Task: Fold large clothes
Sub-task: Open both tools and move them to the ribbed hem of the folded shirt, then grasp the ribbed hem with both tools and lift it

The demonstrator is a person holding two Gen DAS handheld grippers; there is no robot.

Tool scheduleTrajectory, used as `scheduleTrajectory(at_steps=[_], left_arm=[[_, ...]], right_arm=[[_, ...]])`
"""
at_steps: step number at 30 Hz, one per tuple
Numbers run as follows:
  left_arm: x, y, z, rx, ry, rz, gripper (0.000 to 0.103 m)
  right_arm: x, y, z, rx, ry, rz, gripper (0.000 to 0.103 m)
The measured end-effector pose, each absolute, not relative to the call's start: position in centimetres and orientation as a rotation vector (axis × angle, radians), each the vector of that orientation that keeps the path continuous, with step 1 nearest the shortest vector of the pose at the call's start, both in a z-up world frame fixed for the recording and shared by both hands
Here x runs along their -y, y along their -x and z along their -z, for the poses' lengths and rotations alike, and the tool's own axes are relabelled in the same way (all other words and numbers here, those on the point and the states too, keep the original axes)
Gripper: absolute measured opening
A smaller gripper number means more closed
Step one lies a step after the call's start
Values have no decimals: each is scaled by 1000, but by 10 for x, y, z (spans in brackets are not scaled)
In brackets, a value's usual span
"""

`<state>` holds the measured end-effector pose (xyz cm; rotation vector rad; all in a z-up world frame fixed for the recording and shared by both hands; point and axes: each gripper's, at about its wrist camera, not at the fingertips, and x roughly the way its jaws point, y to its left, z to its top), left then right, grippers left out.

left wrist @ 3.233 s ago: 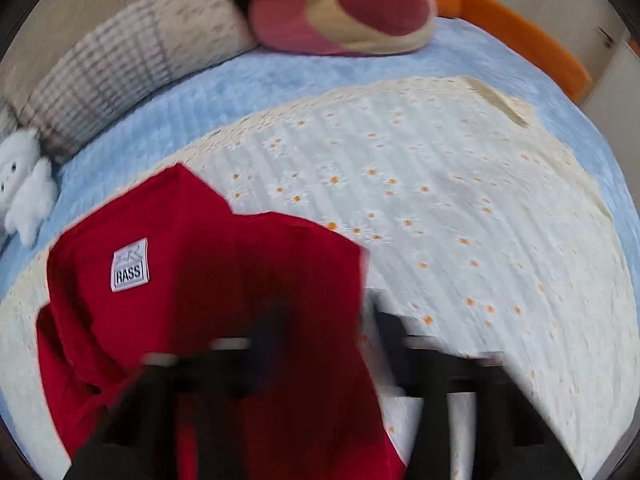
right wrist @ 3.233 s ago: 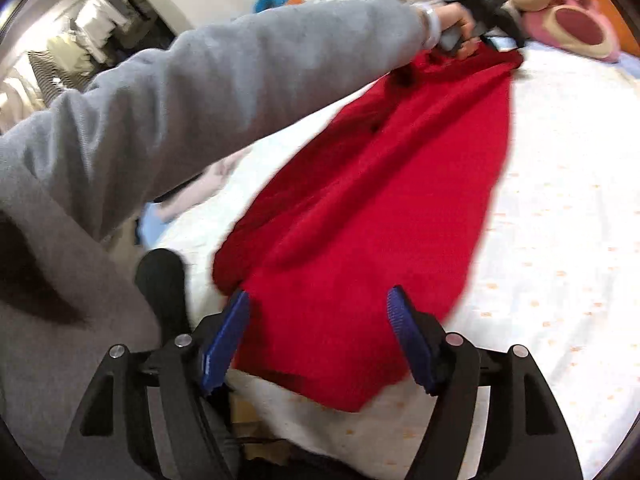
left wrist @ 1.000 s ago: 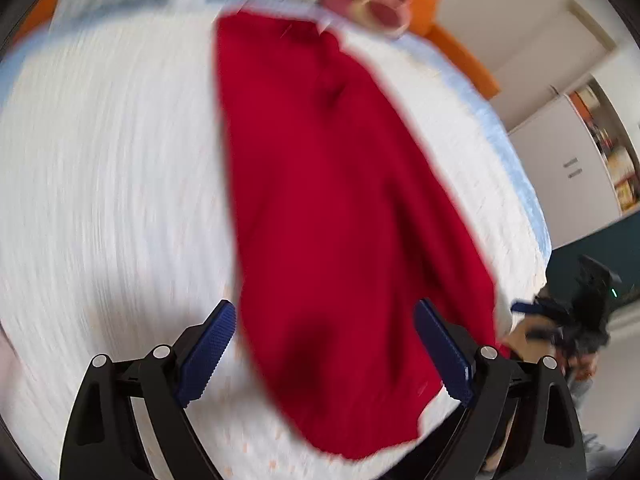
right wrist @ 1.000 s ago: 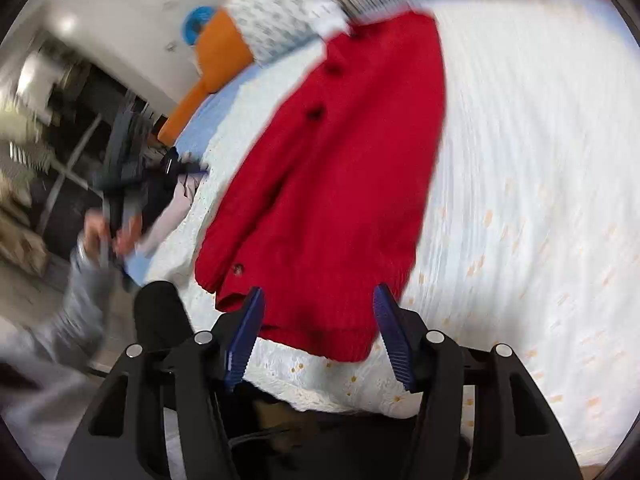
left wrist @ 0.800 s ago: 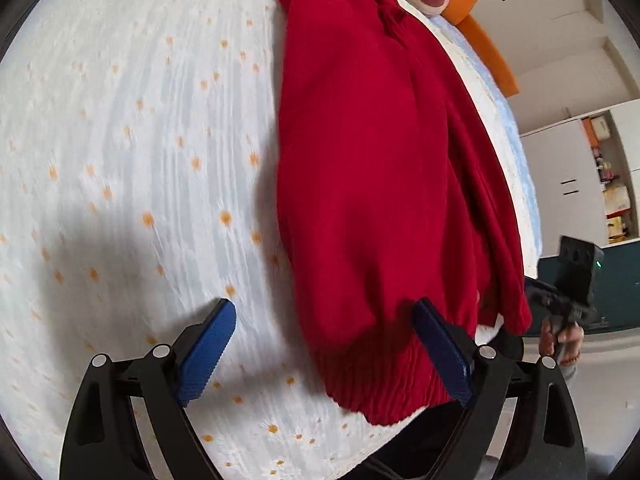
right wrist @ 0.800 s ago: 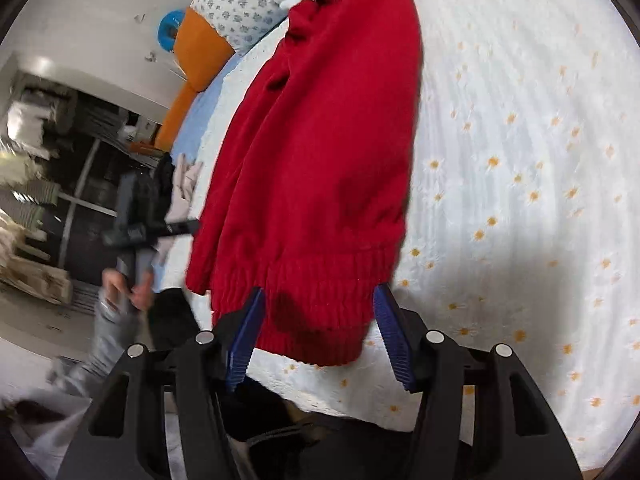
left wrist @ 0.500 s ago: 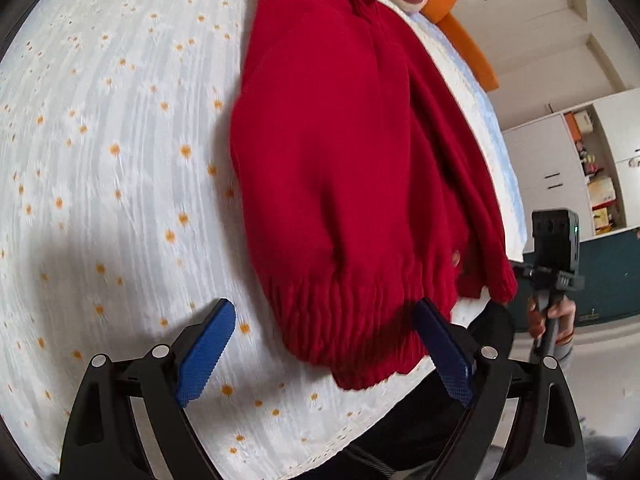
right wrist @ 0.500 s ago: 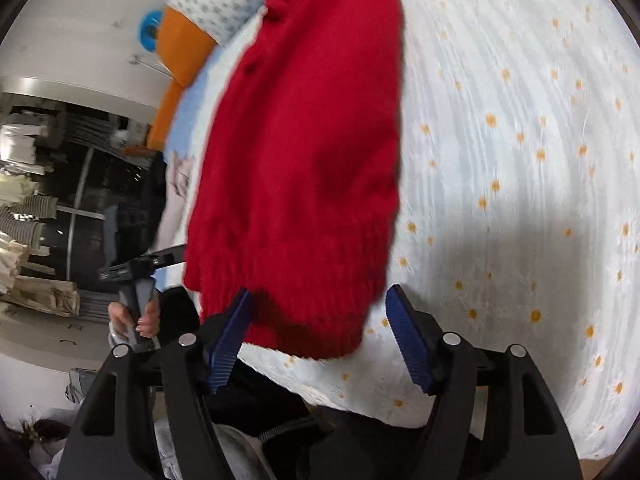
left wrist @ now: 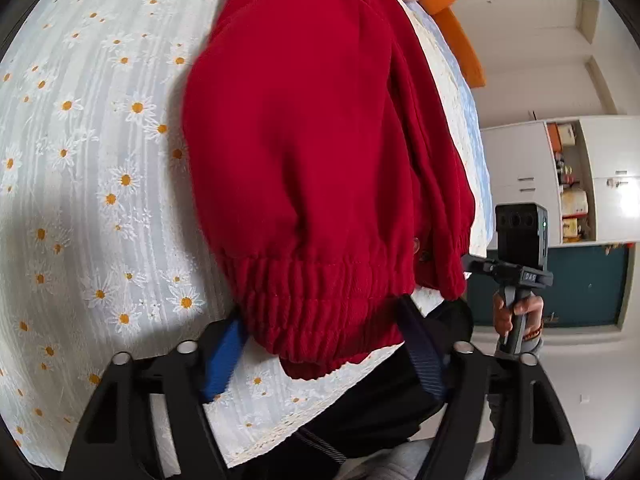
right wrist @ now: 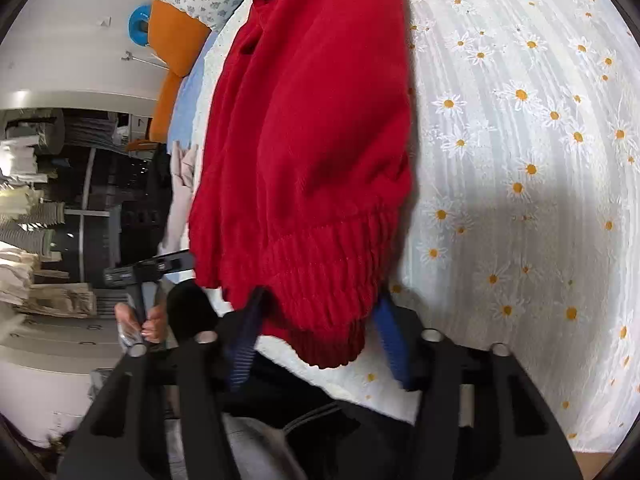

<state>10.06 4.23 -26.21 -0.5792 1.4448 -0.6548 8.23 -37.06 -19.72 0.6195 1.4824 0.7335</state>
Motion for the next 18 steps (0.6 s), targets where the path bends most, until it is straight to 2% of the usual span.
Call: scheduleTrajectory(at_steps=[1, 2, 5, 12, 18], left_arm=[[-46, -101, 261, -1442, 601, 659, 53], [-53, -102, 260, -1434, 642, 665, 47], [-64, -105, 254, -1415, 770, 726, 40], [-52, -136, 215, -1347, 819, 836, 36], [-57, -194, 182, -1305, 863, 865, 36]], right_arm=[[373, -84, 196, -1488, -635, -739, 45], [374, -85, 194, -1493, -649, -746, 43], [373, -87, 184, -1497, -683, -776, 40], [365, -112, 142, -1421, -742, -878, 36], [363, -156, 103, -1318, -768, -909, 35]])
